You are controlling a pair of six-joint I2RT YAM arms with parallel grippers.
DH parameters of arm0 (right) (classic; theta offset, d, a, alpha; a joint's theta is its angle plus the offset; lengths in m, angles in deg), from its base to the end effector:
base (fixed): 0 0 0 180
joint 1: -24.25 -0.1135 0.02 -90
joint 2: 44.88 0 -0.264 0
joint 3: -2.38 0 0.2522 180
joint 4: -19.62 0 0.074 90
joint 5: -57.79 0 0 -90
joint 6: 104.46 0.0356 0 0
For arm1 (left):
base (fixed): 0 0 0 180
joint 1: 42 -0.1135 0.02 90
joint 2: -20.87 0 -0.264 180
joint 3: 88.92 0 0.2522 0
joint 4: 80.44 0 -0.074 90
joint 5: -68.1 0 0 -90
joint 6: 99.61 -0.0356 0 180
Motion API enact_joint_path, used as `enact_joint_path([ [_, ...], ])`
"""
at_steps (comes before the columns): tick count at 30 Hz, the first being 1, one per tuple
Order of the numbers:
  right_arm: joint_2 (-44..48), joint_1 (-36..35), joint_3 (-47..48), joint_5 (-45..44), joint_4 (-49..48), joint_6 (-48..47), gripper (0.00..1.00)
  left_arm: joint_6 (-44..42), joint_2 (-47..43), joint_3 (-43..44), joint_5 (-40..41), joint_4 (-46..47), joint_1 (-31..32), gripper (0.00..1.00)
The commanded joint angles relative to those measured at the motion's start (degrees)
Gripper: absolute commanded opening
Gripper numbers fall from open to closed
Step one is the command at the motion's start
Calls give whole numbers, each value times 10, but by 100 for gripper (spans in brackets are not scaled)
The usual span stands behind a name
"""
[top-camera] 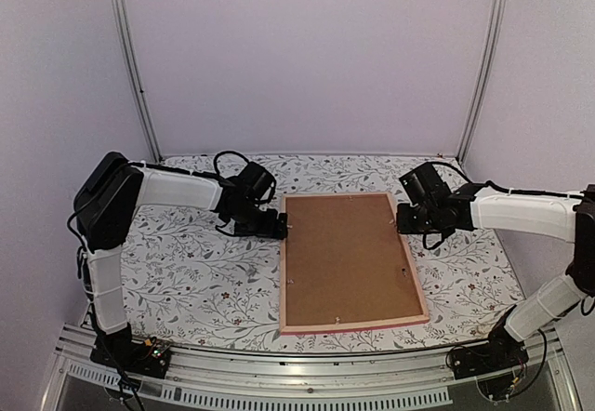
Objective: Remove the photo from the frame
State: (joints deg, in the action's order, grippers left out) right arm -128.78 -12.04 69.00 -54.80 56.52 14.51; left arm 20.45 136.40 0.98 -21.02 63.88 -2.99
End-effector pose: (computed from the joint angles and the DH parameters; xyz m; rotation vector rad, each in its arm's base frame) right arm 0.2461 0.1638 0.2144 0.0014 2.4169 0.0146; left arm 0.3219 -0.2600 0.1465 0.2051 2.6883 -0.3738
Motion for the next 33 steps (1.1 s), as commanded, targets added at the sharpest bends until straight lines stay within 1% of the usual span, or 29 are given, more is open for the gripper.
enact_joint_path([
  [1, -28, 3, -4, -31, -15, 8, 0, -3, 7, 10, 4, -6, 5, 95],
  [10, -69, 3, 21, -5, -41, -4, 0, -6, 10, 17, 4, -10, 5, 94],
  [23, -66, 0, 44, 57, -57, -19, 0, -8, 16, 24, 1, -12, 5, 94],
  [33, -53, -6, 41, 17, -34, -9, 0, -7, 18, 32, 1, -16, 5, 94],
])
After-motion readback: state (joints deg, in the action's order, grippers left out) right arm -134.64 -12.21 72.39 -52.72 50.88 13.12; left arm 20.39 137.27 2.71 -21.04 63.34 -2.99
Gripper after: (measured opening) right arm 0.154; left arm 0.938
